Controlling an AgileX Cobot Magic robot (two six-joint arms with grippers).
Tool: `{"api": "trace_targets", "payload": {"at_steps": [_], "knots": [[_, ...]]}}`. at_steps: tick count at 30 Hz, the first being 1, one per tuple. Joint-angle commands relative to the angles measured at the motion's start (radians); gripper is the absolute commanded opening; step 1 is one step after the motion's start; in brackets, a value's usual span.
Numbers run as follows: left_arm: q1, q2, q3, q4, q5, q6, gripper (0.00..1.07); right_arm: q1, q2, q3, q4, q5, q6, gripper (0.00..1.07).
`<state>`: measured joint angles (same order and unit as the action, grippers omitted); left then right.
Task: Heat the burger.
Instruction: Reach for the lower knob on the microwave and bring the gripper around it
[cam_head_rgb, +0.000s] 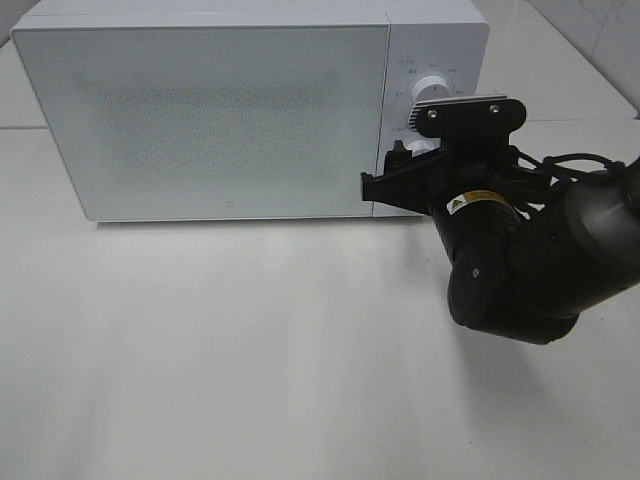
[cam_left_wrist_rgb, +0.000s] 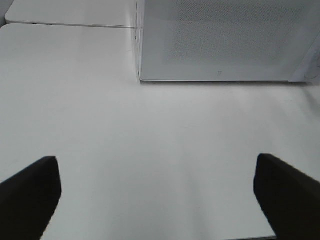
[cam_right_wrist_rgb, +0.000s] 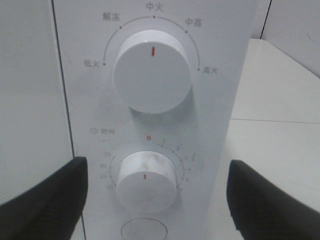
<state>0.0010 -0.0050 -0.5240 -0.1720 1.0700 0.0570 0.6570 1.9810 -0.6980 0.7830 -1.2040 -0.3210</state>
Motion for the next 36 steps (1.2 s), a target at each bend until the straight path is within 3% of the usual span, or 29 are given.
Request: {"api": "trace_targets", "payload": {"at_steps": [1,17,36], "knots": [[0.002,-0.022,0.002,-0.009,-0.008,-0.004,0.98,-0.016,0.019,-0.026,-0.029,-0.002,0.008,0.76],[0.002,-0.022,0.002,-0.009,-0.008,-0.004,0.98,-0.040,0.104,-0.110,-0.061,0.037,0.053,0.76],[0.002,-0.022,0.002,-0.009,-0.008,-0.004,0.98,-0.086,0.105,-0.112,-0.088,0.040,0.085,0.74]]}}
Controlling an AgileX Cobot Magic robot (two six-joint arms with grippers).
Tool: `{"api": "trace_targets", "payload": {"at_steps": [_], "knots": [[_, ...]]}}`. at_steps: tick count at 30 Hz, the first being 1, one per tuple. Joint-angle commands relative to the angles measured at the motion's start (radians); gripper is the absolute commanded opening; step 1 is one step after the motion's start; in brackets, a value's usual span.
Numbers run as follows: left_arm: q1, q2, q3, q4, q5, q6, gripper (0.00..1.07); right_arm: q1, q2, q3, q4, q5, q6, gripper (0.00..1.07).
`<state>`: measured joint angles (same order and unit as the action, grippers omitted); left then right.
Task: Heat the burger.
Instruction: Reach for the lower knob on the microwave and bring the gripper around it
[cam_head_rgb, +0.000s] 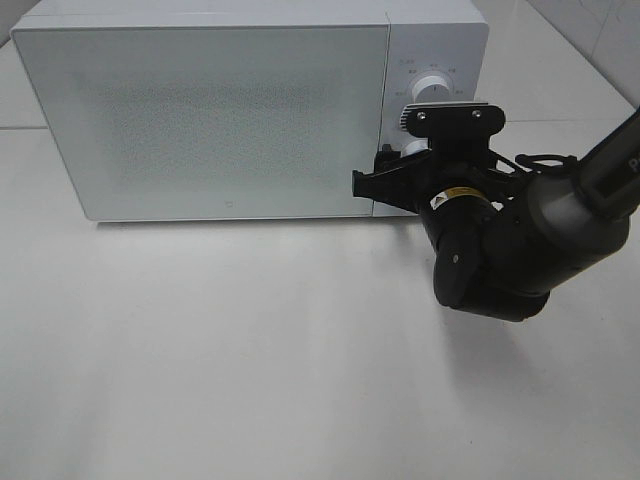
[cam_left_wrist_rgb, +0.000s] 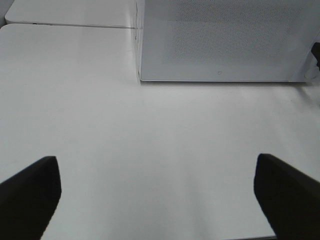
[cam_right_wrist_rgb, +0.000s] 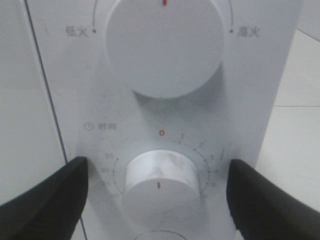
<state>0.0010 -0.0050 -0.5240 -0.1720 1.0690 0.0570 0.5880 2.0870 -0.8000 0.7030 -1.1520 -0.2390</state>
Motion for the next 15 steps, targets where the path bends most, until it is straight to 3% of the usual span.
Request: {"api": "trace_targets", "payload": {"at_steps": [1,6,8,9,10,12,13,15], "knots": [[0.002,-0.022,0.002,-0.009,-0.007,-0.004,0.98,-0.017,-0.001,-0.010,-0.008,-0.012,0.003,0.73],[0.002,-0.022,0.002,-0.009,-0.007,-0.004,0.98,-0.017,-0.001,-0.010,-0.008,-0.012,0.002,0.58],[0.002,-0.022,0.002,-0.009,-0.007,-0.004,0.98,-0.017,-0.001,-0.010,-0.008,-0.012,0.001,0.38],[0.002,-0.022,0.002,-0.009,-0.007,-0.004,0.98,-0.017,-0.001,-0.010,-0.008,-0.012,0.001,0.38],[0.002,-0.022,0.002,-0.009,-0.007,-0.004,0.98,-0.017,-0.001,-0.010,-0.013,-0.015,0.001,0.23],[0.002,-0.022,0.002,-0.009,-0.007,-0.004,0.98,-0.017,-0.001,-0.010,-0.028,-0.029,0.001,0.17],[0.002,-0.022,0.002,-0.009,-0.007,-0.004,0.98,-0.017,-0.001,-0.010,-0.035,-0.034,0.000,0.06],[0.002,-0.022,0.002,-0.009,-0.007,-0.004,0.98,-0.017,-0.001,-0.010,-0.050,-0.048,0.000,0.00]]}}
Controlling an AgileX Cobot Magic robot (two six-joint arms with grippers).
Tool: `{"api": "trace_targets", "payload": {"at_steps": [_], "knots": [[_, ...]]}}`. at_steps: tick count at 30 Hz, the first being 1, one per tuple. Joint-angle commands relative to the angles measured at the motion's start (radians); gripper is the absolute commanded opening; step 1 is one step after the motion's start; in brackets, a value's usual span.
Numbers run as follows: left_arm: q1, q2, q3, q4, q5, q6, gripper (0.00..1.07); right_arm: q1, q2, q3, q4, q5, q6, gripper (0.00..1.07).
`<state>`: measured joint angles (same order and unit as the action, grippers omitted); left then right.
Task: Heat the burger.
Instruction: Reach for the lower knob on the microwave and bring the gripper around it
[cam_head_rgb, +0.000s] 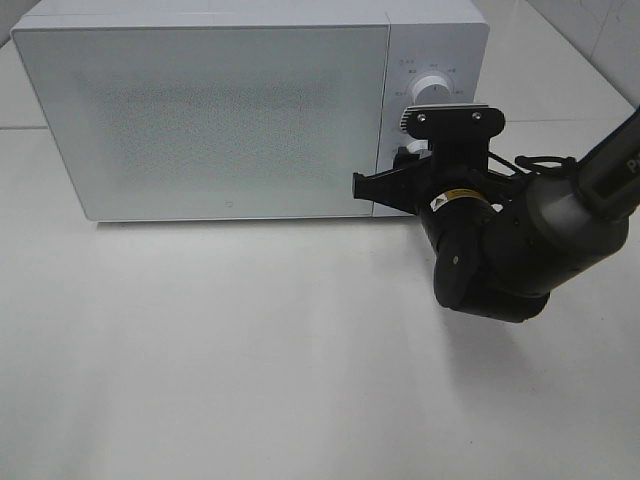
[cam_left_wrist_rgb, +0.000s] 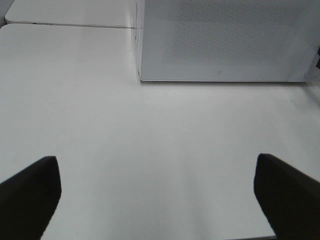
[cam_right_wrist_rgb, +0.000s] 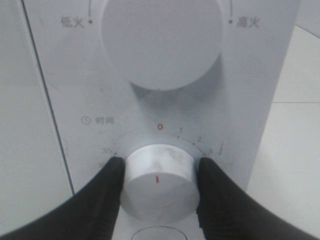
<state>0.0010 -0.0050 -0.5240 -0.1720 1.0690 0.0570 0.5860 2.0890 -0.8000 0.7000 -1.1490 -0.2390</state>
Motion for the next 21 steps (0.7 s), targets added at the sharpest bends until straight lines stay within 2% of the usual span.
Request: {"api": "trace_targets", "payload": {"at_steps": [1,13,21], "knots": [[0.002,-0.022,0.002,-0.009,-0.007,-0.004,0.98,-0.015,-0.003,-0.010,-0.050,-0.066,0.001,0.00],[0.002,-0.022,0.002,-0.009,-0.007,-0.004,0.98,-0.015,-0.003,-0.010,-0.054,-0.122,0.024,0.00],[0.002,-0.022,0.002,-0.009,-0.007,-0.004,0.98,-0.015,-0.003,-0.010,-0.086,-0.158,0.156,0.00]]}}
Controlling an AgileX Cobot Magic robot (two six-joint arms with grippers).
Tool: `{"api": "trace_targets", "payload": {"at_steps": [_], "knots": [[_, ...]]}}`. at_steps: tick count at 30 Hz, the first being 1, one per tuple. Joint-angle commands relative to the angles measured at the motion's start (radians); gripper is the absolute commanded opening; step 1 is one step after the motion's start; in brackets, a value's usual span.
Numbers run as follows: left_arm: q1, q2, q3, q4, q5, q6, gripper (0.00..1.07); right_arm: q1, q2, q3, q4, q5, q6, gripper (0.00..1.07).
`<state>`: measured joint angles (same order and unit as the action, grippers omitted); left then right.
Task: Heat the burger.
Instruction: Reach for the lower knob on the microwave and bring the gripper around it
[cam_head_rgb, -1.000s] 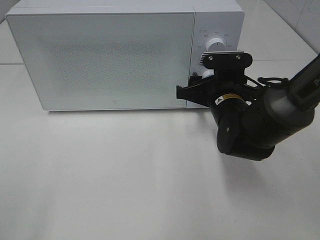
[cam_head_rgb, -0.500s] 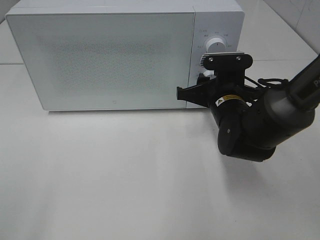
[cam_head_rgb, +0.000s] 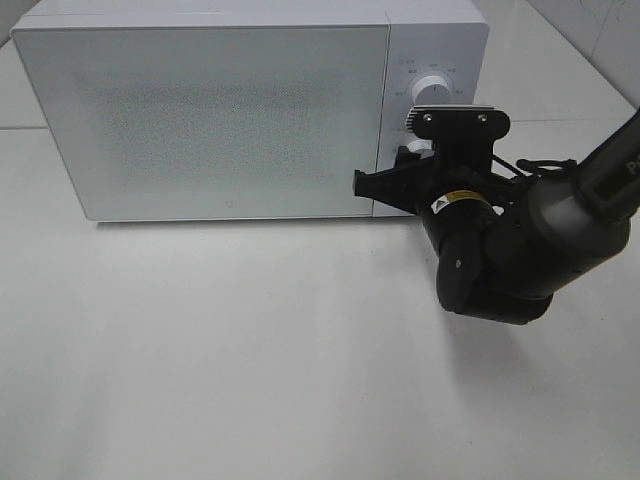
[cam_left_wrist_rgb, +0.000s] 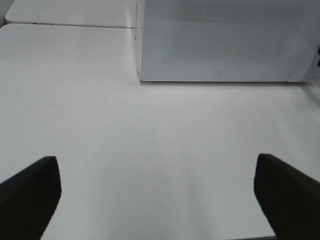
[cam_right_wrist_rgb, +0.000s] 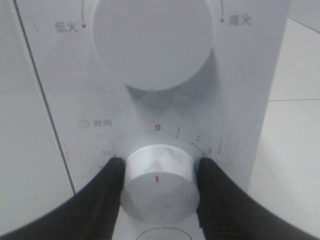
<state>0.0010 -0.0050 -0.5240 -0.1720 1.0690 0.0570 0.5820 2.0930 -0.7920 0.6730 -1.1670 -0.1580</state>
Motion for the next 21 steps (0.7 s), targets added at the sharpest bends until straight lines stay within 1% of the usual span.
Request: {"api": "trace_targets", "payload": {"at_steps": [1,4,6,7,8,9,10,11,12,14,15,16,17,18,19,20,21], "knots": [[0.002,-0.022,0.002,-0.009,-0.007,-0.004,0.98,-0.011,-0.007,-0.018,-0.074,-0.148,0.182,0.00],[0.002,-0.022,0.002,-0.009,-0.007,-0.004,0.98,-0.011,-0.007,-0.018,-0.082,-0.153,0.243,0.00],[0.002,-0.022,0.002,-0.009,-0.007,-0.004,0.98,-0.011,-0.007,-0.018,-0.116,-0.162,0.450,0.00],[0.002,-0.022,0.002,-0.009,-0.007,-0.004,0.98,-0.011,-0.007,-0.018,-0.116,-0.162,0.450,0.00],[0.002,-0.022,0.002,-0.009,-0.007,-0.004,0.98,-0.011,-0.007,-0.018,-0.127,-0.168,0.505,0.00],[0.002,-0.022,0.002,-0.009,-0.007,-0.004,0.98,-0.011,-0.007,-0.018,-0.151,-0.179,0.610,0.00],[0.002,-0.022,0.002,-0.009,-0.007,-0.004,0.98,-0.011,-0.007,-0.018,-0.151,-0.179,0.610,0.00],[0.002,-0.022,0.002,-0.009,-0.007,-0.004,0.98,-0.011,-0.007,-0.018,-0.163,-0.185,0.701,0.00],[0.002,-0.022,0.002,-0.009,-0.007,-0.004,0.98,-0.011,-0.007,-0.018,-0.163,-0.185,0.701,0.00],[0.002,-0.022,0.002,-0.009,-0.007,-0.004,0.98,-0.011,-0.007,-0.018,-0.182,-0.194,0.844,0.00],[0.002,-0.022,0.002,-0.009,-0.007,-0.004,0.98,-0.011,-0.007,-0.018,-0.182,-0.194,0.844,0.00],[0.002,-0.022,0.002,-0.009,-0.007,-0.004,0.98,-0.011,-0.007,-0.018,-0.187,-0.201,0.894,0.00],[0.002,-0.022,0.002,-0.009,-0.007,-0.004,0.98,-0.011,-0.007,-0.018,-0.188,-0.210,0.991,0.00],[0.002,-0.022,0.002,-0.009,-0.007,-0.004,0.98,-0.011,-0.007,-0.018,-0.188,-0.210,0.991,0.00],[0.002,-0.022,0.002,-0.009,-0.007,-0.004,0.98,-0.011,-0.007,-0.018,-0.188,-0.215,1.062,0.00],[0.002,-0.022,0.002,-0.009,-0.007,-0.004,0.98,-0.011,-0.007,-0.018,-0.188,-0.215,1.062,0.00],[0.002,-0.022,0.002,-0.009,-0.007,-0.004,0.98,-0.011,-0.007,-0.018,-0.186,-0.228,1.176,0.00]]}}
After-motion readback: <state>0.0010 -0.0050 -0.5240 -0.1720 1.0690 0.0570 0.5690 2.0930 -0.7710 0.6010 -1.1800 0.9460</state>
